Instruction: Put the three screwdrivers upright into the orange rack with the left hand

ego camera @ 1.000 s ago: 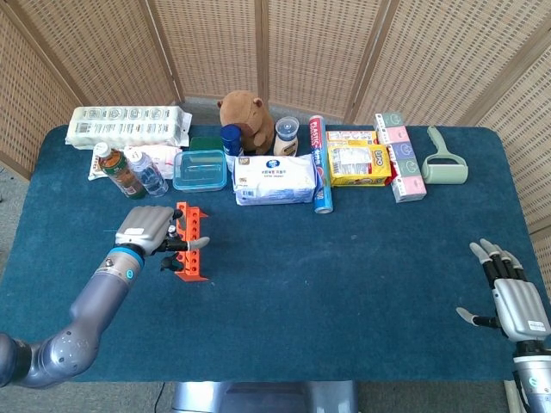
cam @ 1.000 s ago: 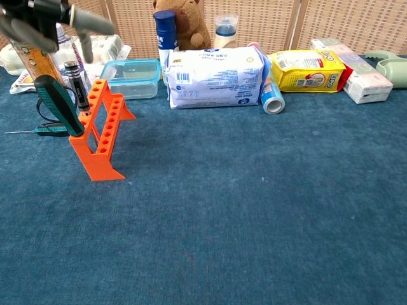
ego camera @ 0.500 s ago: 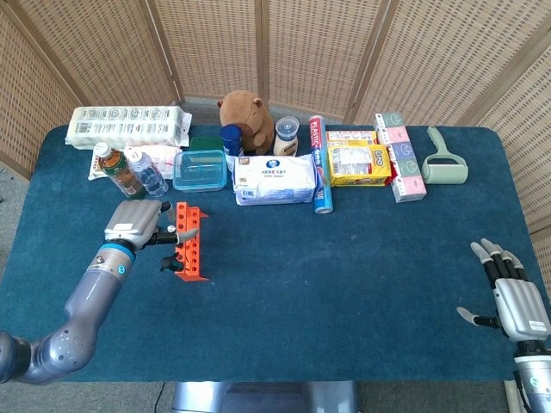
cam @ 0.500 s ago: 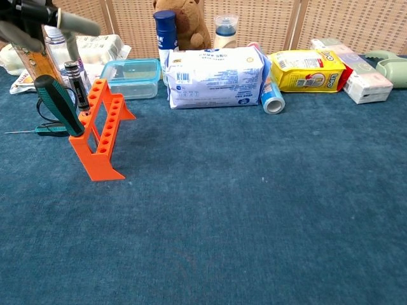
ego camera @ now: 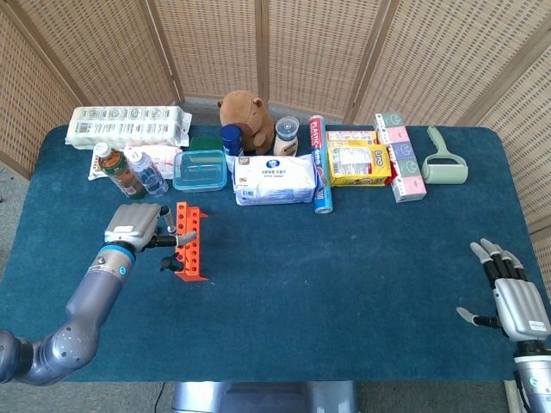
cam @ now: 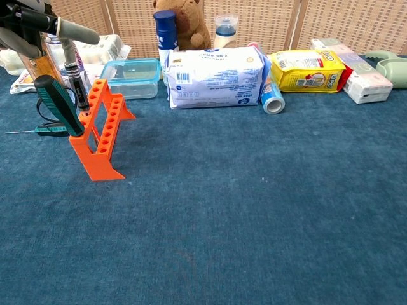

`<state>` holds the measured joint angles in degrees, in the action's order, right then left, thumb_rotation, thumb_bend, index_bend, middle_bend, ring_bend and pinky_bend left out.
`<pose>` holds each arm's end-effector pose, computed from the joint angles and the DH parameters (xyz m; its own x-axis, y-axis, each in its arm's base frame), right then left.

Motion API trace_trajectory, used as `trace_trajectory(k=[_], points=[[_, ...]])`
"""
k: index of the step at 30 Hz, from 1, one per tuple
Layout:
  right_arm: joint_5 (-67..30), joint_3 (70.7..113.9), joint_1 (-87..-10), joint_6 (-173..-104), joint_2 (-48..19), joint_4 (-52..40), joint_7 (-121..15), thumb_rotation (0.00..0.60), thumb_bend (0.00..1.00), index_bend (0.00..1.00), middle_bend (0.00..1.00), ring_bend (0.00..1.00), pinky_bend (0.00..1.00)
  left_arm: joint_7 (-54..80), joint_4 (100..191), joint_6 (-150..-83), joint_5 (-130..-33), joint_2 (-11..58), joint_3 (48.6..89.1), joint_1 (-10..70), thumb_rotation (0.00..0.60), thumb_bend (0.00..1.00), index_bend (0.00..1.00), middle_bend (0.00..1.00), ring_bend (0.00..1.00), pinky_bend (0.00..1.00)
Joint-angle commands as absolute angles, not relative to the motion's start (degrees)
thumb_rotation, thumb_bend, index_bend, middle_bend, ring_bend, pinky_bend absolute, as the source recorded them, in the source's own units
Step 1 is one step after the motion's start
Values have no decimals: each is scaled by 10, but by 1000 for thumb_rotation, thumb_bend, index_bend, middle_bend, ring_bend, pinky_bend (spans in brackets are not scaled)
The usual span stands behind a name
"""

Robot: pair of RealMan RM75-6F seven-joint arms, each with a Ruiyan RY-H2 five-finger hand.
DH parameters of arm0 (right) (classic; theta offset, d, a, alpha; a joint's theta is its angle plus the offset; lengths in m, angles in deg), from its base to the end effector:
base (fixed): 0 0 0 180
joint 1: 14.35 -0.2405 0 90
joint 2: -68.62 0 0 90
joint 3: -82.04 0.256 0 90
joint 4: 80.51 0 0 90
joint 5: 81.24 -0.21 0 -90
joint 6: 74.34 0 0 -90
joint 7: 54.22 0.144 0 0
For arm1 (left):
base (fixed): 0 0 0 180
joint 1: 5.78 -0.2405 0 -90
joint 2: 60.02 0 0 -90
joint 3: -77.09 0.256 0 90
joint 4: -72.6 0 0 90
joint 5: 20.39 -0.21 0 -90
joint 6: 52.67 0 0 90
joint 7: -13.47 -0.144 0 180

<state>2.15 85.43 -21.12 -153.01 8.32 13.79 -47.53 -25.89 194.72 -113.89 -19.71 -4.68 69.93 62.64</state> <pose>-0.3144 -0.1925 0.1666 0.3098 -0.0874 0.9468 -0.9499 0.0138 0.3121 -0.0941 0.3368 0.1144 0.4252 0.4976 0.7560 0.8735 -0.0069 -0.4868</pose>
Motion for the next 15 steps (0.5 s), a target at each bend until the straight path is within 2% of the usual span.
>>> trace_trajectory(k=[1,15], points=[[21,854,-211,-1530,83,138,-475,600,18,0,29,4,18,-260,1945,-1143,-202,-45,699,626,0,0,373,1000,1000,1000],[19,855,-211,-1529,83,137,-476,600,17,0,29,5,12,-268,1945,-1159,-198,-21,687,632,0,0,374,1000,1000,1000]])
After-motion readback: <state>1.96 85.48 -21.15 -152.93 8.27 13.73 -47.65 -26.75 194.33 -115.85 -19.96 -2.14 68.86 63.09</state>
